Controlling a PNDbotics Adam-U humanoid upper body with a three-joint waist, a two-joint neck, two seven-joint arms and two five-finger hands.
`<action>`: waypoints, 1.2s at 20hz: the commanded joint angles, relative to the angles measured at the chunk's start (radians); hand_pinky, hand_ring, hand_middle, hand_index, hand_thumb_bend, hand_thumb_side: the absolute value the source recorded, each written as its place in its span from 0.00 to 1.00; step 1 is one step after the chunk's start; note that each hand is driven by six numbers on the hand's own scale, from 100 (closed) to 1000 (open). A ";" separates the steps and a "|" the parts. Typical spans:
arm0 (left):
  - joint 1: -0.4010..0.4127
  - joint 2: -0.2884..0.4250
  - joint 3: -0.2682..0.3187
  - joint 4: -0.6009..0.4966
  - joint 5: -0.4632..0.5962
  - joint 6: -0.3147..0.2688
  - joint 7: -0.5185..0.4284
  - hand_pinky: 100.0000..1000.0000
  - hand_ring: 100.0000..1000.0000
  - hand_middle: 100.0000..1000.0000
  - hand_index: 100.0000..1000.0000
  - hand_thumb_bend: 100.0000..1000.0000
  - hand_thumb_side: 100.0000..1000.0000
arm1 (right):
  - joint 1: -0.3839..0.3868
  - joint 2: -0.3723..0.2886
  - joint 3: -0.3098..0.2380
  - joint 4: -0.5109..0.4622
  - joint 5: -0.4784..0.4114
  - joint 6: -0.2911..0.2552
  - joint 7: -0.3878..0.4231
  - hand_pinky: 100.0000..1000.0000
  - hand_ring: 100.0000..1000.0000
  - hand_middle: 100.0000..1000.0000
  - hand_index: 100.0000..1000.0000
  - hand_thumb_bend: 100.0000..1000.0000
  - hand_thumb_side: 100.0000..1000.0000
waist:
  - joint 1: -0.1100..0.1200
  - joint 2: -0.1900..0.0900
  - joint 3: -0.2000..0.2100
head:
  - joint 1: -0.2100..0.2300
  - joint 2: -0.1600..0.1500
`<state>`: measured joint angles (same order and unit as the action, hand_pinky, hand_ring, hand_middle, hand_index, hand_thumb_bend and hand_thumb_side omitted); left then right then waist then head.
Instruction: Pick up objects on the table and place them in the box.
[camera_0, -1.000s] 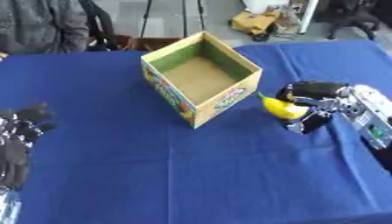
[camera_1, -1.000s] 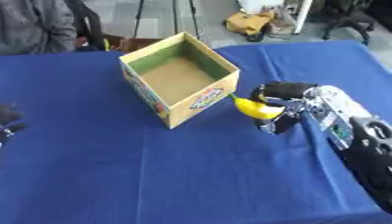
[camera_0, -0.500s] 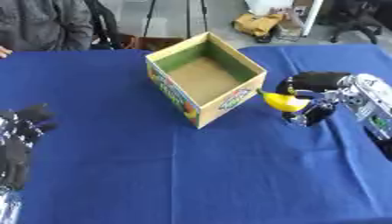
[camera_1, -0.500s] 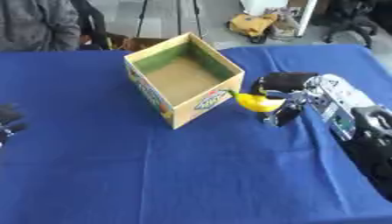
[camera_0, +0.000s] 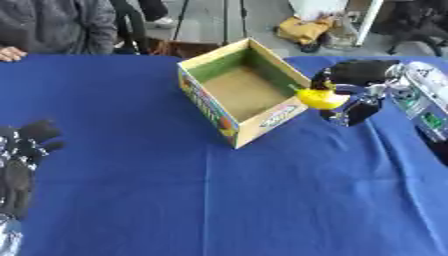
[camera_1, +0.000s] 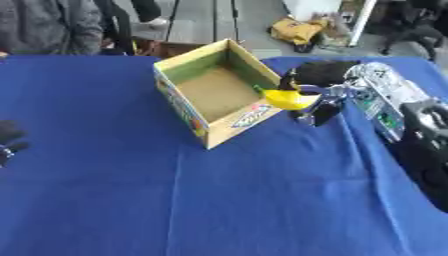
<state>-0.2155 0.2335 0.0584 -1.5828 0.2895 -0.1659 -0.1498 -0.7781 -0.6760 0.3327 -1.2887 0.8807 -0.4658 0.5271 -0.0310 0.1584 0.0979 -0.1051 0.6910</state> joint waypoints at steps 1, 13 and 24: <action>-0.023 0.021 -0.007 -0.020 -0.002 0.000 -0.005 0.73 0.75 0.72 0.63 0.39 1.00 | -0.035 -0.024 -0.012 0.003 0.022 -0.006 -0.004 0.63 0.59 0.60 0.71 0.00 0.03 | 0.001 -0.008 0.017 | -0.011 -0.021; -0.056 0.013 -0.023 -0.025 0.002 0.003 -0.020 0.73 0.75 0.72 0.63 0.39 1.00 | -0.071 0.001 -0.063 0.114 0.111 0.009 -0.048 0.63 0.59 0.60 0.70 0.00 0.04 | -0.009 0.024 0.153 | -0.063 -0.064; -0.075 0.008 -0.035 -0.026 0.003 0.005 -0.032 0.73 0.75 0.72 0.63 0.39 1.00 | -0.097 0.029 -0.118 0.250 0.188 0.030 -0.103 0.64 0.60 0.60 0.70 0.00 0.08 | -0.016 0.049 0.219 | -0.101 -0.086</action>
<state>-0.2751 0.2284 0.0278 -1.5903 0.2896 -0.1589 -0.1758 -0.8515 -0.6290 0.2315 -1.0448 1.0541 -0.4370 0.4331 -0.0512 0.2234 0.3194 -0.1989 0.6197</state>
